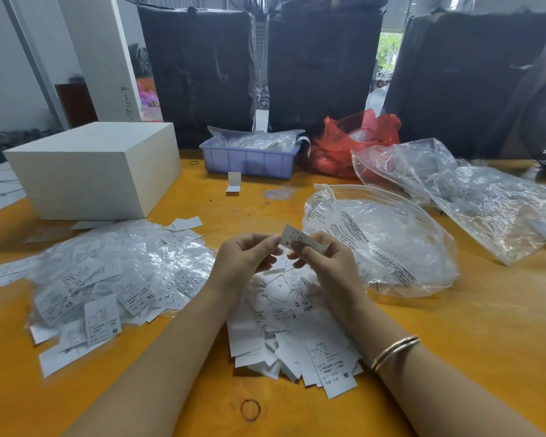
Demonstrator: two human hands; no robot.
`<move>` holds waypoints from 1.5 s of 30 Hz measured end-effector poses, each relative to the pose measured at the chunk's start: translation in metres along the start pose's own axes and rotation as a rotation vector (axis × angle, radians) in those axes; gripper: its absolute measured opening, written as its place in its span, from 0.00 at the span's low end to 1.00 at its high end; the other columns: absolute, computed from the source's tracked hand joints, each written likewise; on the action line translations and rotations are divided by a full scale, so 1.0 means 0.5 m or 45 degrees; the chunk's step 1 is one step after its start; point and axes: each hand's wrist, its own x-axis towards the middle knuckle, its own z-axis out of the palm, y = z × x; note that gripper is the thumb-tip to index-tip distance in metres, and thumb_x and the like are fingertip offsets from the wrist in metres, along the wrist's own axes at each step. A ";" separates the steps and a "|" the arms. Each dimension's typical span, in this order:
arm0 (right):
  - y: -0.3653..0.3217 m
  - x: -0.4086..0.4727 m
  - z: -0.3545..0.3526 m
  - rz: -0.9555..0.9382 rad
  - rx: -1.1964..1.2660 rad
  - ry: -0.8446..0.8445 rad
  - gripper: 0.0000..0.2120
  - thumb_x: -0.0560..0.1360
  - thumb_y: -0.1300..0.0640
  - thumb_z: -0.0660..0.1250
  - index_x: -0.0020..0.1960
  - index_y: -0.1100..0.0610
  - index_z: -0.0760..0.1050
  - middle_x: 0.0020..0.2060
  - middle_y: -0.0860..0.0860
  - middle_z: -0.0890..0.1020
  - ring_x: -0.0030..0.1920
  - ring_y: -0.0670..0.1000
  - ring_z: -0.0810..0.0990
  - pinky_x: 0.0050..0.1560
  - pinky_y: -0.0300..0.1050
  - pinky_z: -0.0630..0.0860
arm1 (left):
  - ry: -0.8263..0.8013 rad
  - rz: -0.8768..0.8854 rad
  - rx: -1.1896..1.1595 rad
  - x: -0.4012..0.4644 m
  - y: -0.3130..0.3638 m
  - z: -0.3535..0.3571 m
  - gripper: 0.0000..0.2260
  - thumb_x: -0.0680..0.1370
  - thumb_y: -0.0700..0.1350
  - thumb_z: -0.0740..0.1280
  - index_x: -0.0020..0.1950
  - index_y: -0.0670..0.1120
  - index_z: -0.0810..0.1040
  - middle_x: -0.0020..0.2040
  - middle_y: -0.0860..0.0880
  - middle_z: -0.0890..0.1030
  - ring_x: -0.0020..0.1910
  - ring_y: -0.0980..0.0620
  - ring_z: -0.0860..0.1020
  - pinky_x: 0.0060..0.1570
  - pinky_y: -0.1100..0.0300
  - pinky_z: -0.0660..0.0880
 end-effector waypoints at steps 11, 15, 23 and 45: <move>-0.007 -0.003 -0.001 0.100 -0.069 -0.080 0.02 0.73 0.62 0.69 0.43 0.59 0.80 0.29 0.50 0.79 0.29 0.41 0.76 0.33 0.29 0.71 | 0.024 -0.040 -0.037 -0.003 0.005 -0.001 0.09 0.64 0.53 0.72 0.39 0.51 0.85 0.36 0.54 0.83 0.36 0.61 0.78 0.39 0.64 0.74; -0.008 -0.002 -0.008 0.116 -0.035 -0.081 0.04 0.73 0.61 0.69 0.40 0.56 0.80 0.27 0.49 0.78 0.26 0.40 0.73 0.29 0.27 0.68 | -0.050 -0.048 0.010 -0.008 0.014 -0.003 0.11 0.63 0.54 0.72 0.41 0.51 0.85 0.37 0.55 0.82 0.36 0.61 0.77 0.41 0.63 0.73; 0.000 0.002 -0.013 0.158 -0.128 -0.191 0.05 0.72 0.60 0.70 0.37 0.58 0.79 0.27 0.50 0.77 0.29 0.44 0.73 0.32 0.32 0.69 | -0.102 0.009 0.220 -0.006 0.010 -0.008 0.02 0.71 0.46 0.72 0.42 0.51 0.84 0.35 0.56 0.82 0.36 0.63 0.77 0.36 0.71 0.72; 0.008 0.004 -0.009 0.053 -0.013 -0.004 0.04 0.71 0.62 0.71 0.38 0.57 0.77 0.29 0.46 0.77 0.30 0.41 0.72 0.34 0.31 0.71 | -0.158 0.064 0.265 -0.009 0.018 -0.009 0.10 0.71 0.35 0.72 0.49 0.46 0.80 0.43 0.48 0.84 0.41 0.55 0.81 0.42 0.65 0.77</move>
